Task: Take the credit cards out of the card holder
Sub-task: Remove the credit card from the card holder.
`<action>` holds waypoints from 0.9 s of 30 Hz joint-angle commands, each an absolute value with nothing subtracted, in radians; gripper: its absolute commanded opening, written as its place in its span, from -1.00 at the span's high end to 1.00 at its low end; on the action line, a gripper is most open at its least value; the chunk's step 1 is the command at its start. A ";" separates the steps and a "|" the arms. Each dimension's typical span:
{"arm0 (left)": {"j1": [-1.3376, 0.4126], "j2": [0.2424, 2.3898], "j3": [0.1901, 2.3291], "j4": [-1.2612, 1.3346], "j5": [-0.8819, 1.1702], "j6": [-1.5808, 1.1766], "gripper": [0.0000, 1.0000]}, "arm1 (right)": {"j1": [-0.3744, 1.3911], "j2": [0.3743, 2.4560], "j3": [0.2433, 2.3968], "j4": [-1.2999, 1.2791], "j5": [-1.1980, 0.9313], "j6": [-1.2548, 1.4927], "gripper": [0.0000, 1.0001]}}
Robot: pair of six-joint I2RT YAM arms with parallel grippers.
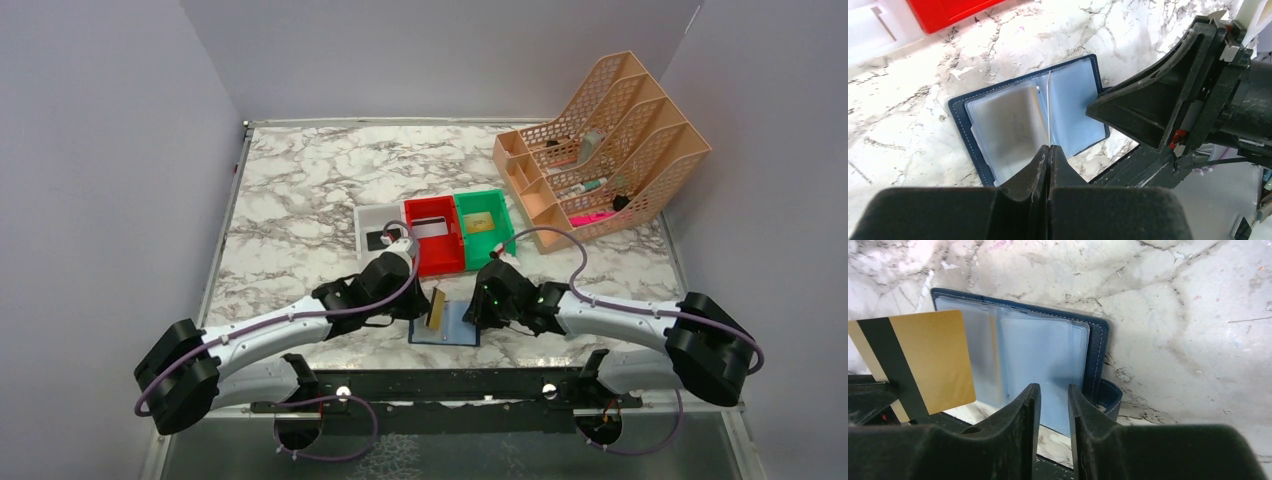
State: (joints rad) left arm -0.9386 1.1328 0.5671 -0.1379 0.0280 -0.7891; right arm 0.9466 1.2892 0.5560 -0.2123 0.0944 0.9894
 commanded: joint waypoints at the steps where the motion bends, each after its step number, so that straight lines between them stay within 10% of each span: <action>1: -0.935 1.062 0.590 -0.195 -0.024 -0.752 1.00 | 0.939 1.210 0.592 -0.242 0.154 0.949 0.27; 9: -0.929 0.975 0.596 -0.163 -0.059 -0.740 1.00 | 0.918 1.040 0.525 -0.098 0.176 0.884 -0.37; 15: -0.818 0.917 0.532 -0.008 0.140 -0.788 1.00 | 0.636 0.991 0.329 0.297 -0.372 0.947 -0.40; 27: -0.679 0.872 0.353 0.348 0.462 -0.991 1.00 | 0.617 1.061 0.283 0.569 -0.546 1.058 -0.51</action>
State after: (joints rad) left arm -0.6823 0.8856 0.3908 0.1711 0.3435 -0.9039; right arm 0.6212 1.0271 0.2832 0.4278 -0.4610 1.0012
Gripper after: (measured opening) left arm 0.008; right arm 0.749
